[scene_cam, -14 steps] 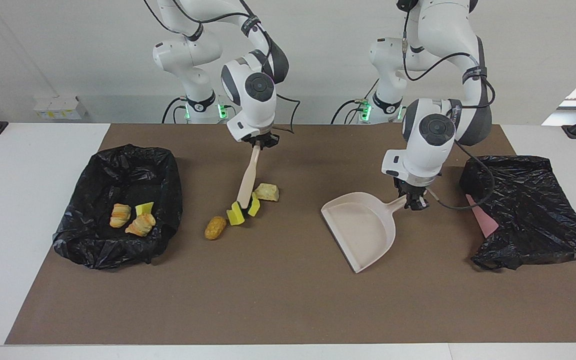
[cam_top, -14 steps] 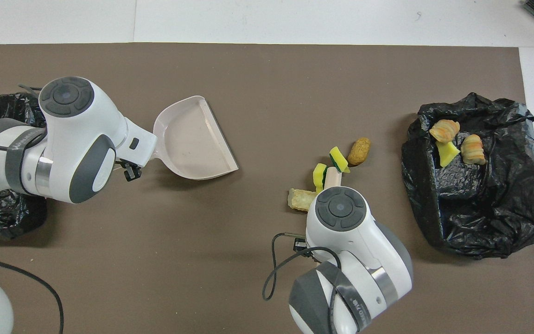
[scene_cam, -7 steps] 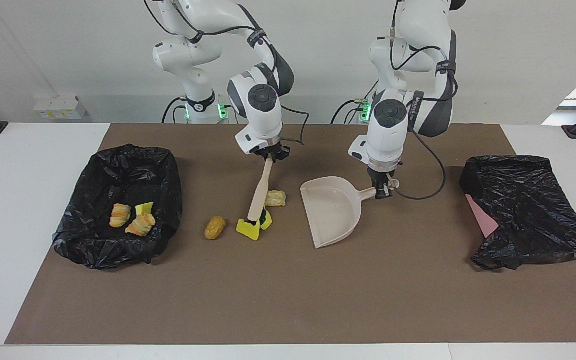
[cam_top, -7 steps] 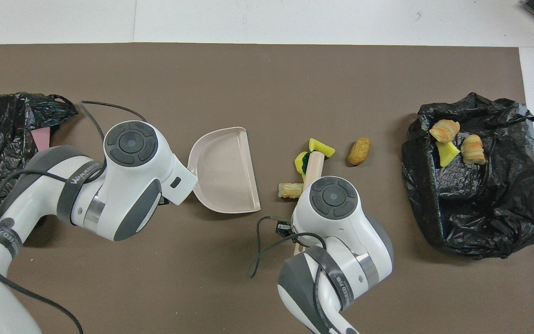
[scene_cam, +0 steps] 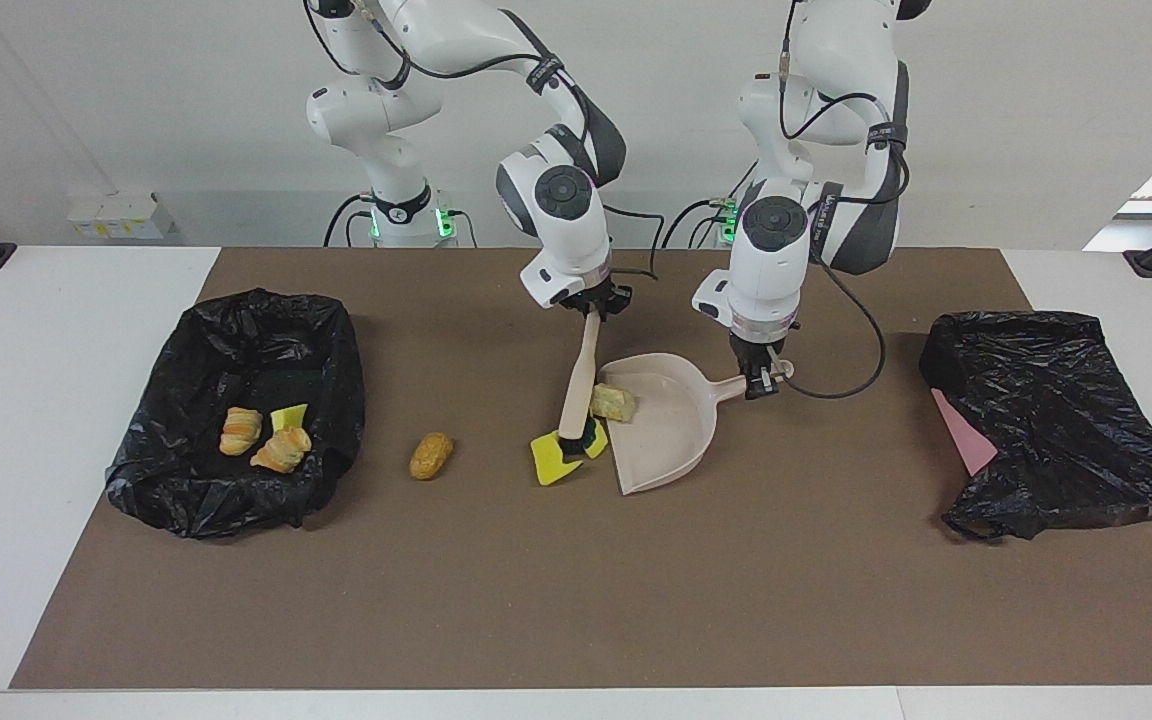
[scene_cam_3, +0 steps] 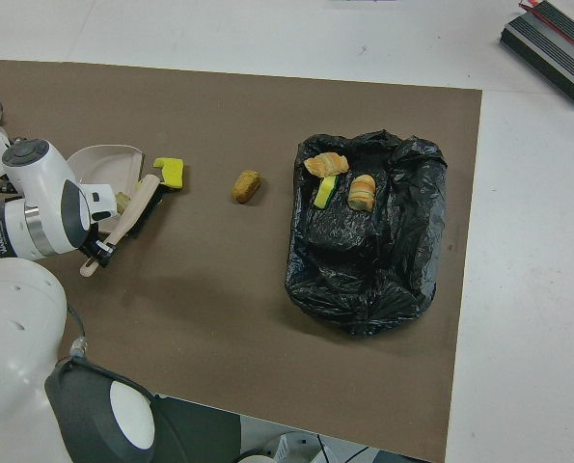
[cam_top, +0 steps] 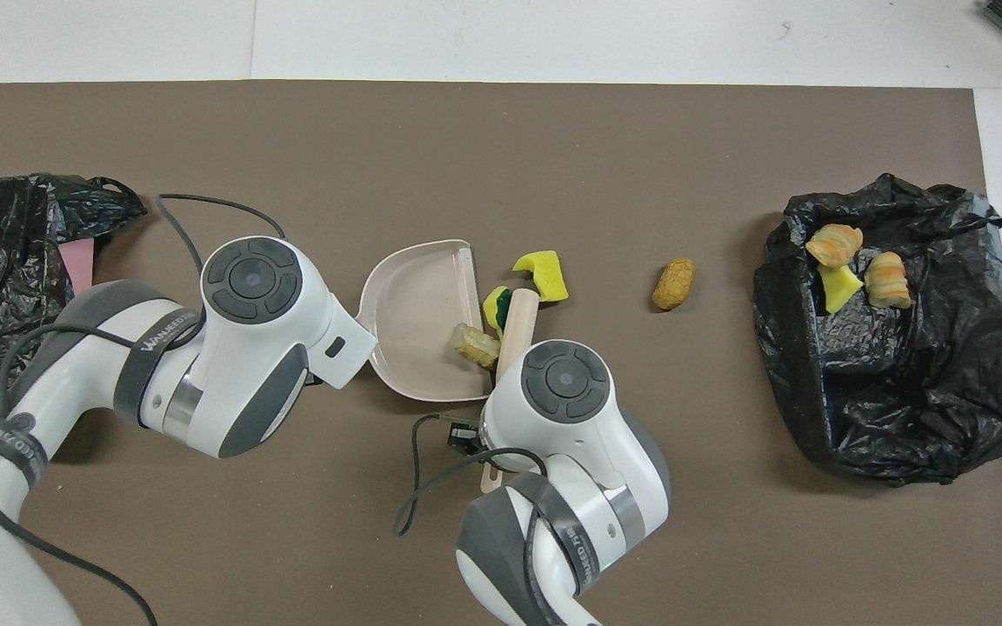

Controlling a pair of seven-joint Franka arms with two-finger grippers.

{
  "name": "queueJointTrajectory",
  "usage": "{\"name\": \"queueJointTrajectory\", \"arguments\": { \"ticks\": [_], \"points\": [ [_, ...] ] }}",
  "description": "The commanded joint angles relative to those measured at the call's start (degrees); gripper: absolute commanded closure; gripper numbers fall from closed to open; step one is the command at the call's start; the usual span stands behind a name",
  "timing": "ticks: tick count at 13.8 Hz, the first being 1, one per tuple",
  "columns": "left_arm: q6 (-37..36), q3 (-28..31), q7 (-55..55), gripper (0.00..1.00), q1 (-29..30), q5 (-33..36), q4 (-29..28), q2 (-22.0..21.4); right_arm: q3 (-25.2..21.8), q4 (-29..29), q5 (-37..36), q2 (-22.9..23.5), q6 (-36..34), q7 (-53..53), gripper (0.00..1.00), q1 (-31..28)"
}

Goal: Sweep and dump trash in bin
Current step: 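Sweep the sponge pieces into the dustpan held by the left gripper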

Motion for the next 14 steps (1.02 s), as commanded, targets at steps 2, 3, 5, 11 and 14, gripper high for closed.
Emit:
{"name": "queueJointTrajectory", "arguments": {
  "ticks": [2,3,5,11,14],
  "points": [
    [3.13,0.52,0.45,1.0,-0.46,0.34,-2.46,-1.44,0.33,2.02,0.74,0.33,0.02,-1.6,1.0,2.83],
    [3.39,0.52,0.54,1.0,-0.28,-0.1,-2.46,-1.35,0.33,3.16,-0.48,0.33,-0.51,-2.04,1.0,4.4],
    [4.01,0.52,0.98,1.0,-0.19,-0.63,-2.46,-1.35,0.33,6.58,-5.65,0.68,-4.7,-2.04,1.0,5.82],
    [3.92,0.52,0.98,1.0,0.42,-1.07,-2.46,-1.18,0.24,10.9,-14.81,2.35,-8.84,-3.27,1.0,4.86],
    [4.09,0.52,1.07,1.0,0.6,-1.07,-2.37,-1.09,0.06,13.45,-20.87,3.32,-15.26,-6.16,1.0,2.67]
  ]
}}
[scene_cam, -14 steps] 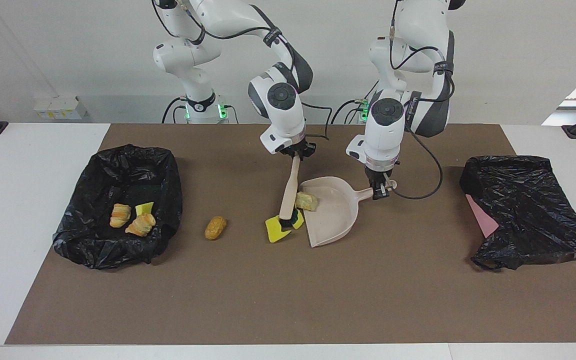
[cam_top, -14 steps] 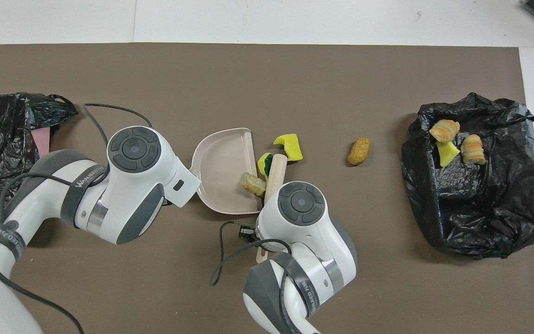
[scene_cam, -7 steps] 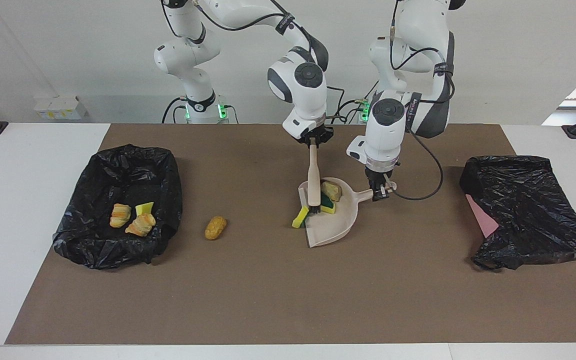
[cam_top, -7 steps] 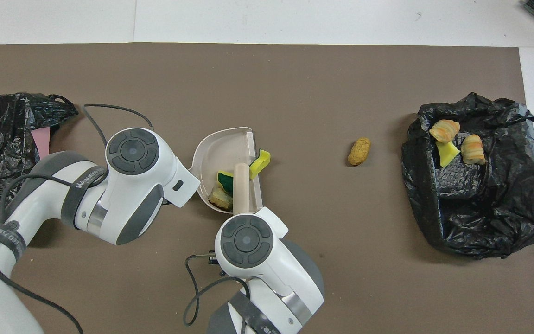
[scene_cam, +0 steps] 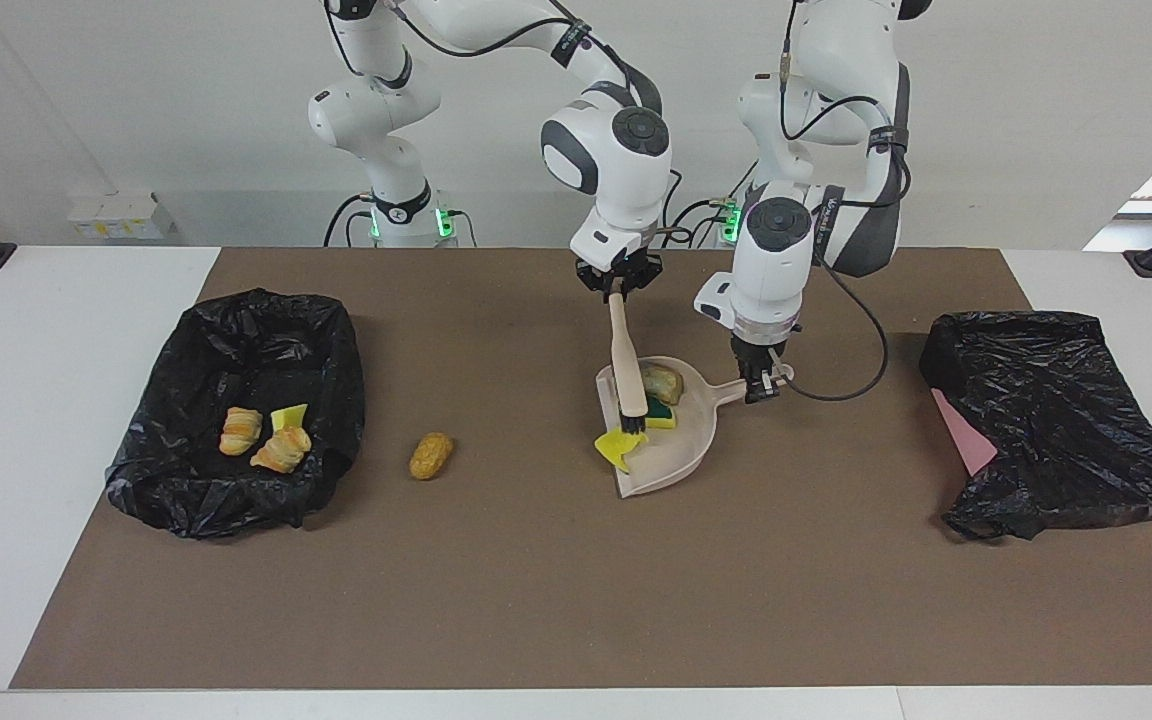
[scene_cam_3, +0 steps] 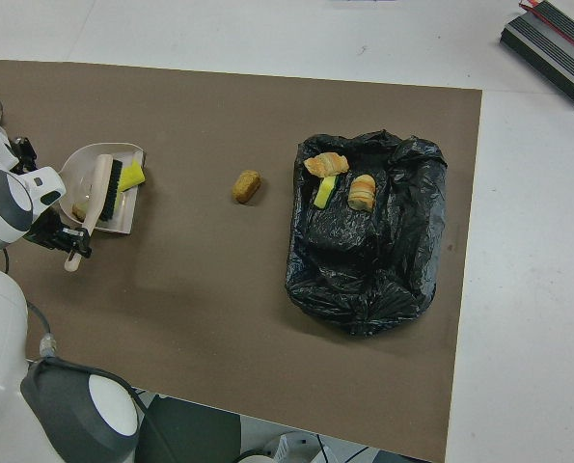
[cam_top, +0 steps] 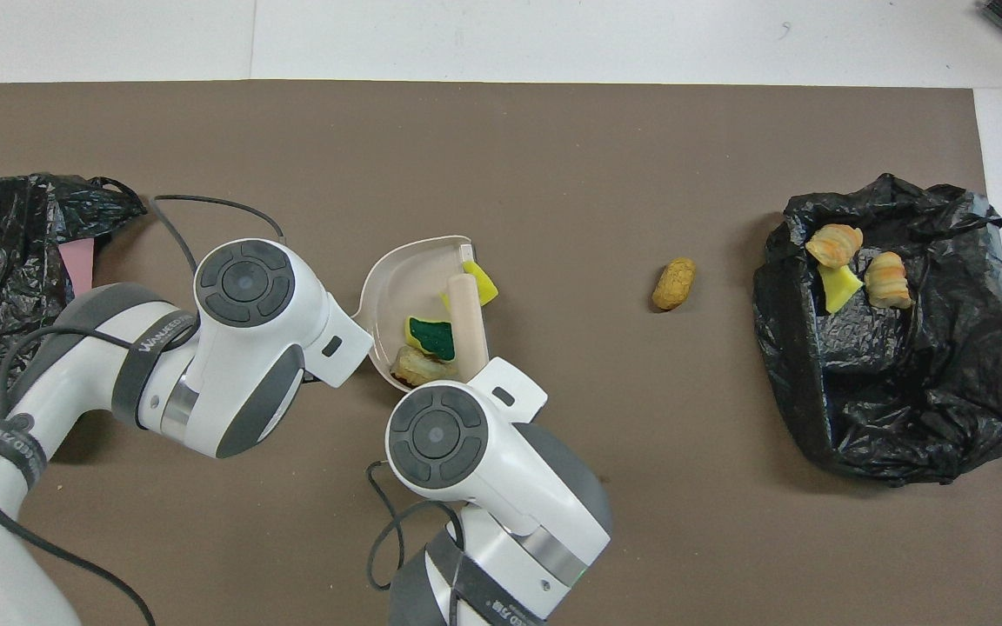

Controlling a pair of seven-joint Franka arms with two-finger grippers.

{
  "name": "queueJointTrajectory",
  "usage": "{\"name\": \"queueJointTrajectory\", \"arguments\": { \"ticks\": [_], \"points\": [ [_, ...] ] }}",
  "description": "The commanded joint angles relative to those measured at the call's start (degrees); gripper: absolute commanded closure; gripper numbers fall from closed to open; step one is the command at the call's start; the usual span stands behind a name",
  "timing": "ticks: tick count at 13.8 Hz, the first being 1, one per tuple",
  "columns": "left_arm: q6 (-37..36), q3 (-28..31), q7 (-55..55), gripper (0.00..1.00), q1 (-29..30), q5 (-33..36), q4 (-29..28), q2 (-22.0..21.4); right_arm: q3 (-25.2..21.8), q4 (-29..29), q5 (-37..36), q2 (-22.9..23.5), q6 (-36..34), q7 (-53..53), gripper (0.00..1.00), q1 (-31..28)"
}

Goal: Sweep and dump trash in bin
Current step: 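Sweep the sponge pieces into the dustpan held by the left gripper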

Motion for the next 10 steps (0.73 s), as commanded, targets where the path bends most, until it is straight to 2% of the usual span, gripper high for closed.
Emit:
{"name": "queueJointTrajectory", "arguments": {
  "ticks": [1,7,10],
  "points": [
    [1.86,0.21,0.39,1.0,0.73,-0.68,-1.6,-1.1,0.25,2.72,-3.89,1.52,-3.96,-3.73,1.0,-3.53],
    [-0.59,0.21,-0.31,1.0,0.04,-1.91,-1.25,-1.1,-0.02,2.98,-13.54,1.43,-10.56,-5.32,1.0,-10.48],
    [-1.22,0.21,-2.41,1.0,-1.63,-3.75,-0.99,-1.19,-0.02,2.19,-14.61,-0.05,-14.16,-5.23,1.0,-15.57]
  ]
}}
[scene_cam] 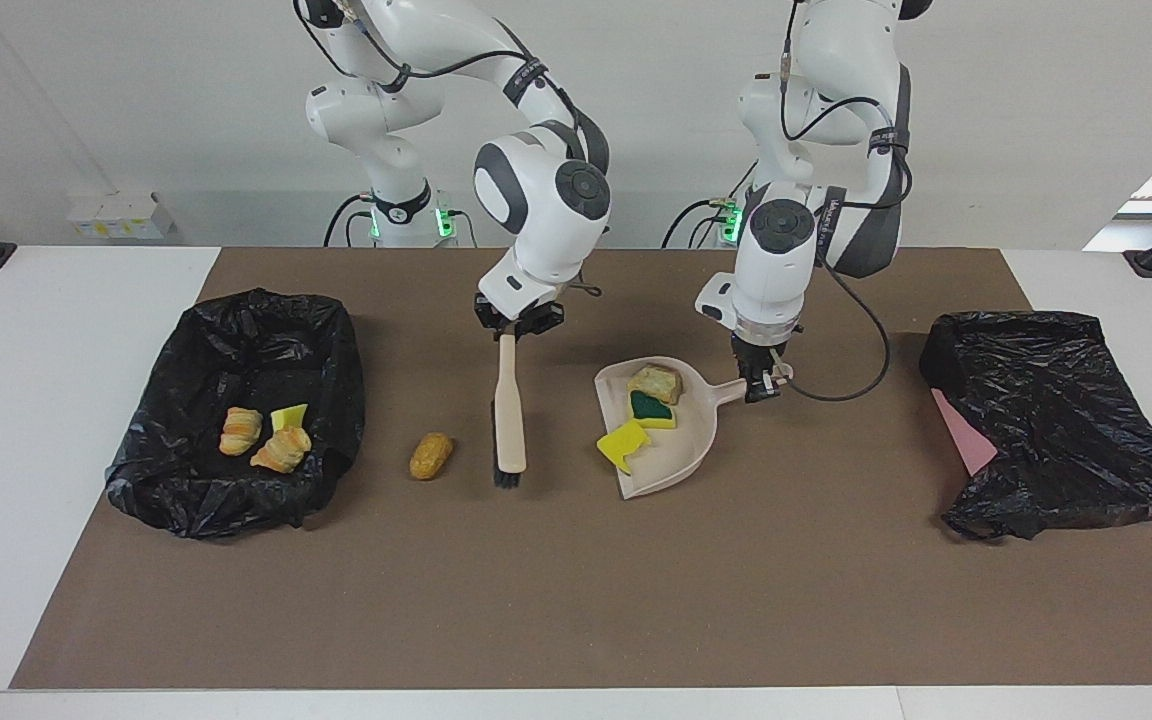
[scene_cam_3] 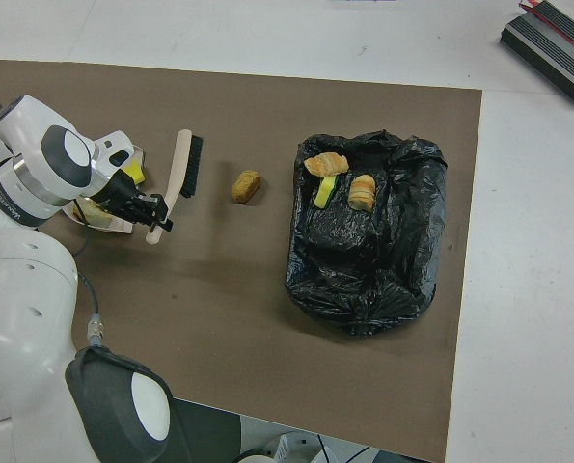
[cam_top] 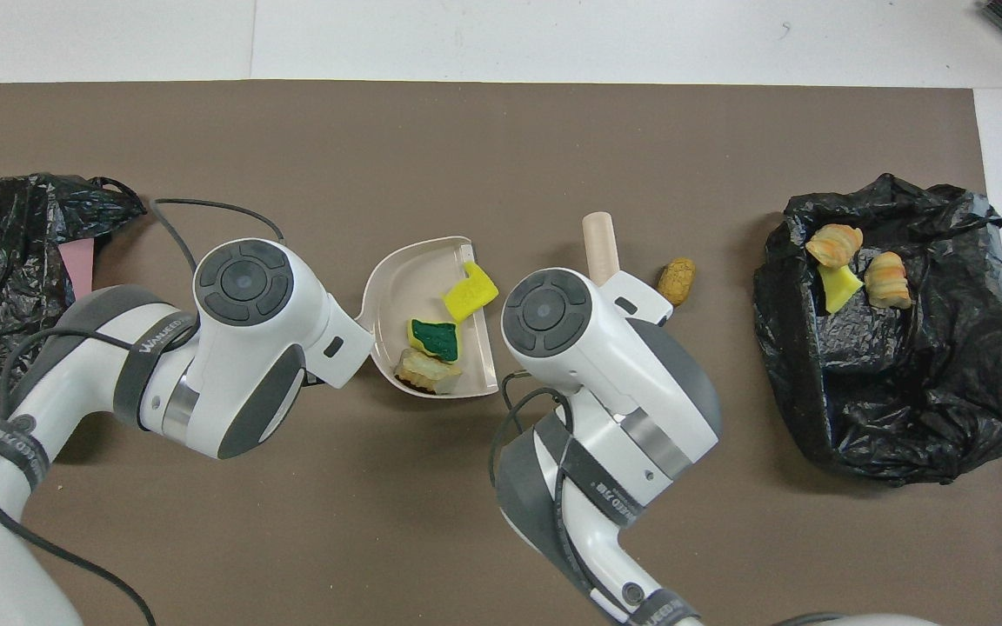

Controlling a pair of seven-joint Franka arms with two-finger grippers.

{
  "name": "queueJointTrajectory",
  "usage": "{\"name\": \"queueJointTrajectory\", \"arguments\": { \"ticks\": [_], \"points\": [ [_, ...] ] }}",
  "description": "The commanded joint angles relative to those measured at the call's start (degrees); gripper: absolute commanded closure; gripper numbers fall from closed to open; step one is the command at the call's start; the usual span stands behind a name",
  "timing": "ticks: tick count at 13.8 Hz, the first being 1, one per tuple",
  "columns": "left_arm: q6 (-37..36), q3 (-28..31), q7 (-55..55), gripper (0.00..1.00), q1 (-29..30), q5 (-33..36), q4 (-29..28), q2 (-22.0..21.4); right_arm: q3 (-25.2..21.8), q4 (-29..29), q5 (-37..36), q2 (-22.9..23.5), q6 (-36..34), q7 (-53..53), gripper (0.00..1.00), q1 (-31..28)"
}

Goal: Sweep and dump trash in bin
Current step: 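Sweep the sponge pieces into the dustpan held by the left gripper, then sweep the tan scrap into the dustpan with the right gripper's brush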

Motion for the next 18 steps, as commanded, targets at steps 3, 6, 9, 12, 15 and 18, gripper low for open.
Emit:
{"name": "queueJointTrajectory", "arguments": {
  "ticks": [3,6,9,12,15,18],
  "points": [
    [-0.09,0.36,-2.96,1.0,-1.61,-1.96,-0.87,-1.12,0.65,-2.6,-1.88,-2.57,-2.06,-0.75,1.0,-8.11],
    [0.17,0.36,-3.23,1.0,-1.7,-4.33,-1.04,-1.12,0.74,-4.45,-3.46,-3.1,-1.1,-2.14,1.0,-10.57],
    [0.35,0.36,-4.37,1.0,-2.58,-4.33,-1.39,-1.29,0.91,-12.25,-2.5,-6.34,6.26,-5.21,1.0,-13.29],
    [0.96,0.36,-4.29,1.0,-2.58,-4.51,-1.66,-1.38,1.0,-14.12,0.73,-6.7,9.18,-5.76,1.0,-13.74],
    [1.05,0.36,-4.9,1.0,-3.63,-4.51,-1.75,-1.56,1.09,-13.95,6.54,-4.86,12.25,-7.16,1.0,-12.17],
    [1.23,0.36,-7.0,1.0,-5.03,-4.51,-2.53,-1.38,1.0,-12.81,13.92,-3.89,14.1,-6.55,1.0,-6.2]
  ]
}}
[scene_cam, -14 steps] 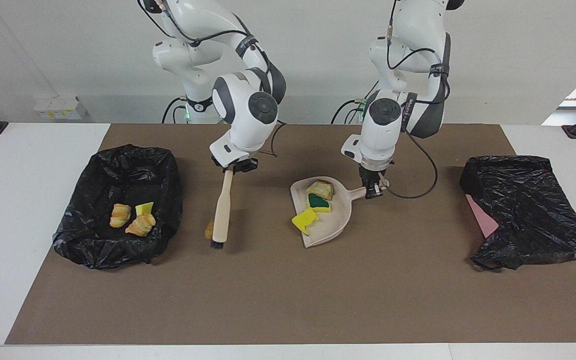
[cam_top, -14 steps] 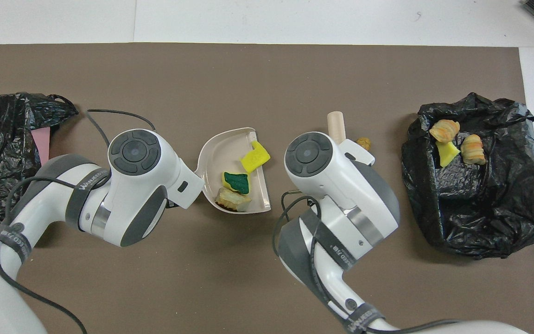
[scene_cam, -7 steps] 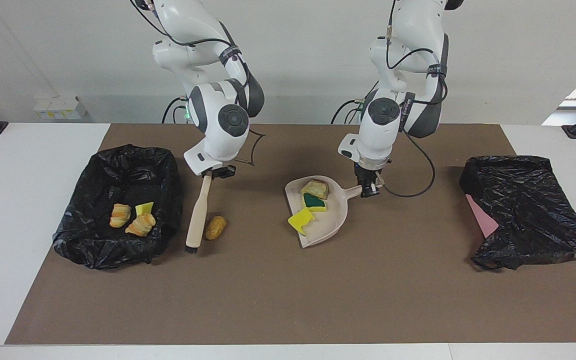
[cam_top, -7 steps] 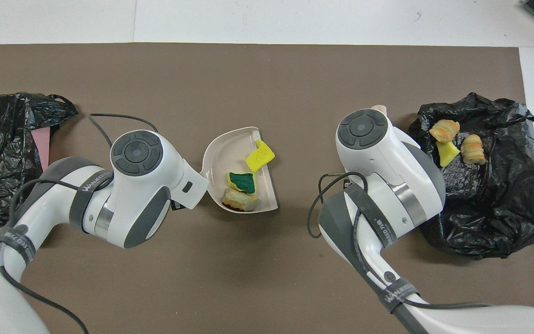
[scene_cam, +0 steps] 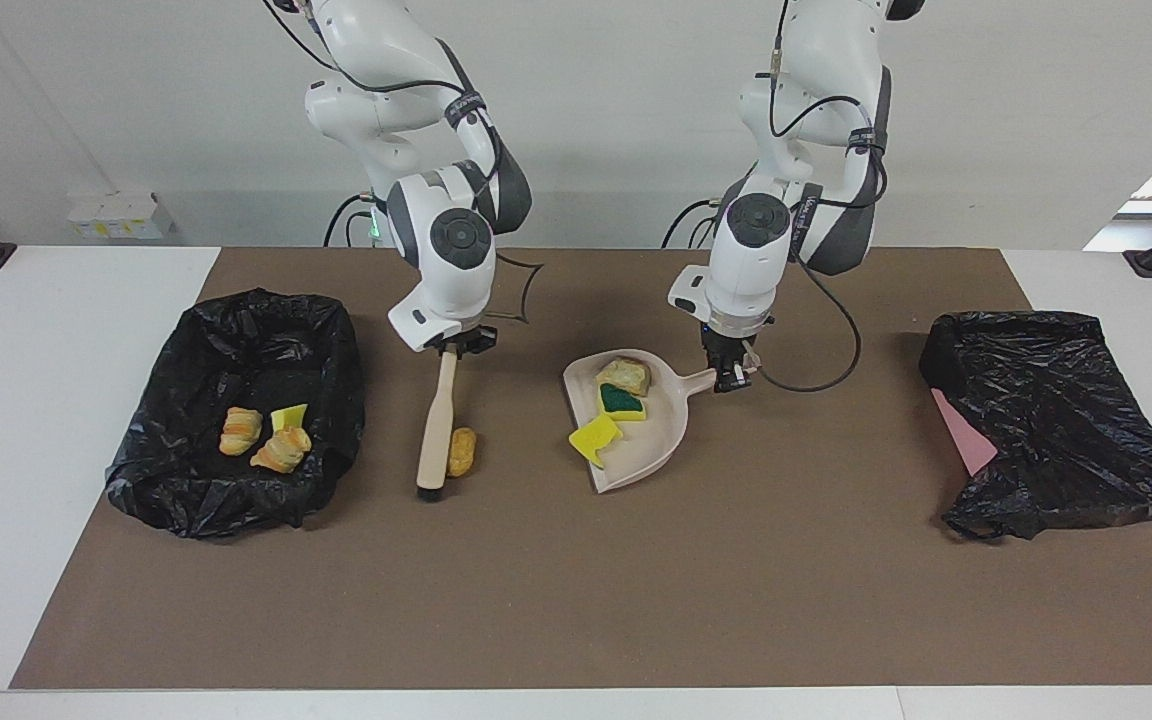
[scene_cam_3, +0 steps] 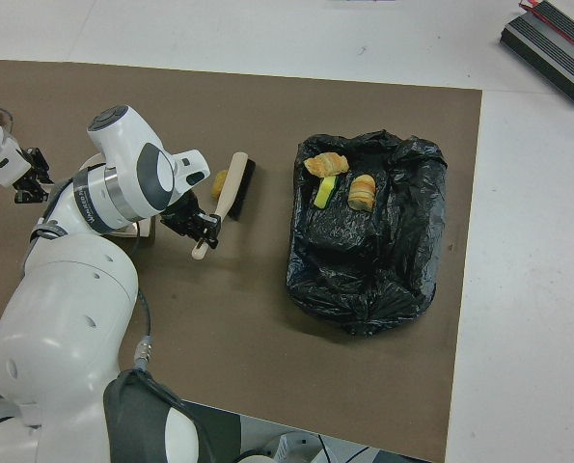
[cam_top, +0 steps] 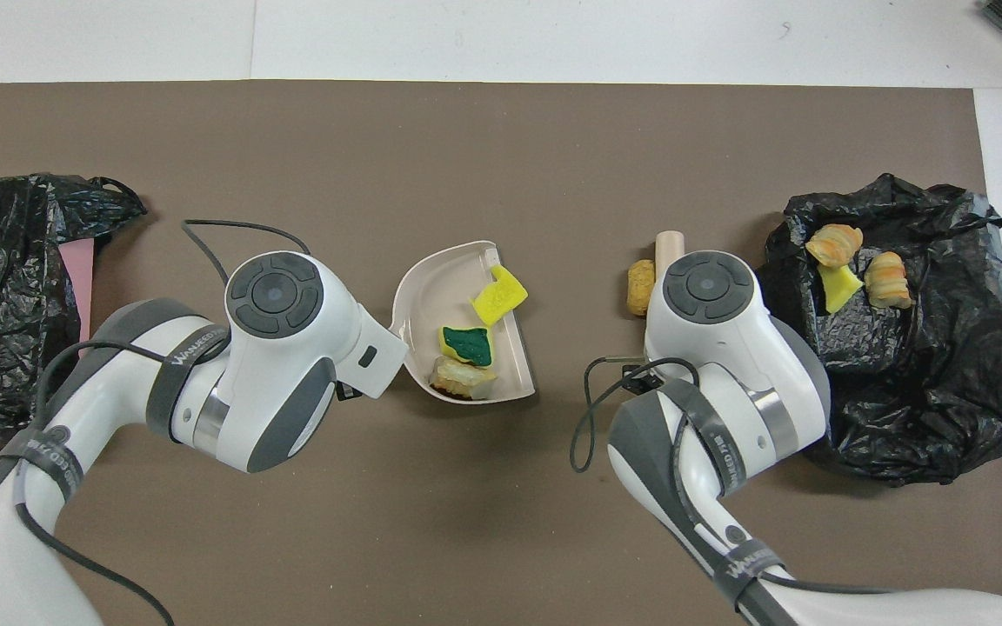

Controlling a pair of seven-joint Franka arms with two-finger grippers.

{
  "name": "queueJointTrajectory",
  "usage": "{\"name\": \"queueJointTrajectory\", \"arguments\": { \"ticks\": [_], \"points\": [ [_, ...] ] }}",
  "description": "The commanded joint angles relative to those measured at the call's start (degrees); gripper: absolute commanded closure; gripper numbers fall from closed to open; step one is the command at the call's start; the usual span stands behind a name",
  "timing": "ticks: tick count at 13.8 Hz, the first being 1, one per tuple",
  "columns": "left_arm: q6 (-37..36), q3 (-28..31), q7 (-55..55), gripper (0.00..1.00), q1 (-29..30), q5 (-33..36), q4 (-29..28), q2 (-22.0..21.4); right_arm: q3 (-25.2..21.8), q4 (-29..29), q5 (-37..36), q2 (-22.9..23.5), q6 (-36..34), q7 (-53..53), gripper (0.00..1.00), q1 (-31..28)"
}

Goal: Sweep and dump trash in bin
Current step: 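Sweep the tan scrap into the dustpan with the right gripper's brush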

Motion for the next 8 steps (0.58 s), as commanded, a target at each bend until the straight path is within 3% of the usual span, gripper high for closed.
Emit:
{"name": "queueJointTrajectory", "arguments": {
  "ticks": [1,5,8],
  "points": [
    [1.24,0.77,-2.57,1.0,-2.38,-0.72,-2.5,-1.47,0.22,0.48,5.73,0.49,3.0,-0.62,1.0,4.47],
    [2.2,0.77,-2.57,1.0,-2.47,-0.72,-2.76,-1.3,0.13,2.58,12.85,1.11,5.47,-0.54,1.0,9.74],
    [7.73,0.77,-0.82,1.0,-1.59,-0.72,-4.87,-1.21,0.22,5.66,13.92,1.37,3.81,1.12,1.0,12.13]
  ]
}}
